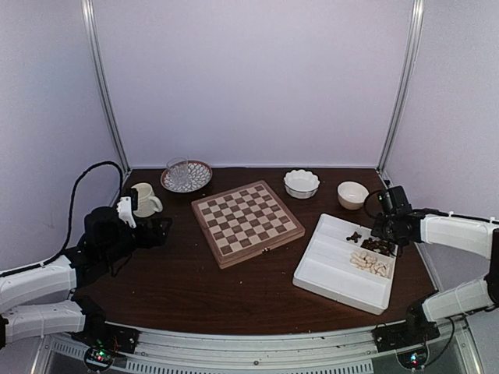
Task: Set up the chess pieces on the board
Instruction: Pick up the bishop from the storage box.
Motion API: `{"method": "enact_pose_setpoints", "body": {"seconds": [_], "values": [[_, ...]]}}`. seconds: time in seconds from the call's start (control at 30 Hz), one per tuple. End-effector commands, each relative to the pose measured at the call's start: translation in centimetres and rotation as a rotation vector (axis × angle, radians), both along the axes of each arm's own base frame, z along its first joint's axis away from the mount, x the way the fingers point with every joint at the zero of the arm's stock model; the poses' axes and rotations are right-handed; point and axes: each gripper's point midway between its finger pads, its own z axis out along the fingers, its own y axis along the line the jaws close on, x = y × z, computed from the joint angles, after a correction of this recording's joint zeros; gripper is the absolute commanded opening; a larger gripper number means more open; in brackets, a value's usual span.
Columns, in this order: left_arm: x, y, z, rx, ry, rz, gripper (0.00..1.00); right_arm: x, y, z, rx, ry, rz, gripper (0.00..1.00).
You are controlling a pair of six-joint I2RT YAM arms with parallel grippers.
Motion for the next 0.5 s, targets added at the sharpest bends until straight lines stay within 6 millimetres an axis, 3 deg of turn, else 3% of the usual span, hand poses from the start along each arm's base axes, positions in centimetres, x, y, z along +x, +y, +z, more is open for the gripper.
{"method": "enact_pose_setpoints", "body": {"seconds": [0.0, 0.47], "values": [[0.2, -0.5, 1.4, -0.026, -0.063, -0.022, 0.97, 0.2, -0.5, 0.2, 0.006, 0.018, -0.033, 0.49], [0.1, -0.9, 1.4, -0.048, -0.063, -0.042, 0.97, 1.1, -1.0, -2.4, 0.082, 0.063, -0.066, 0.45]]}}
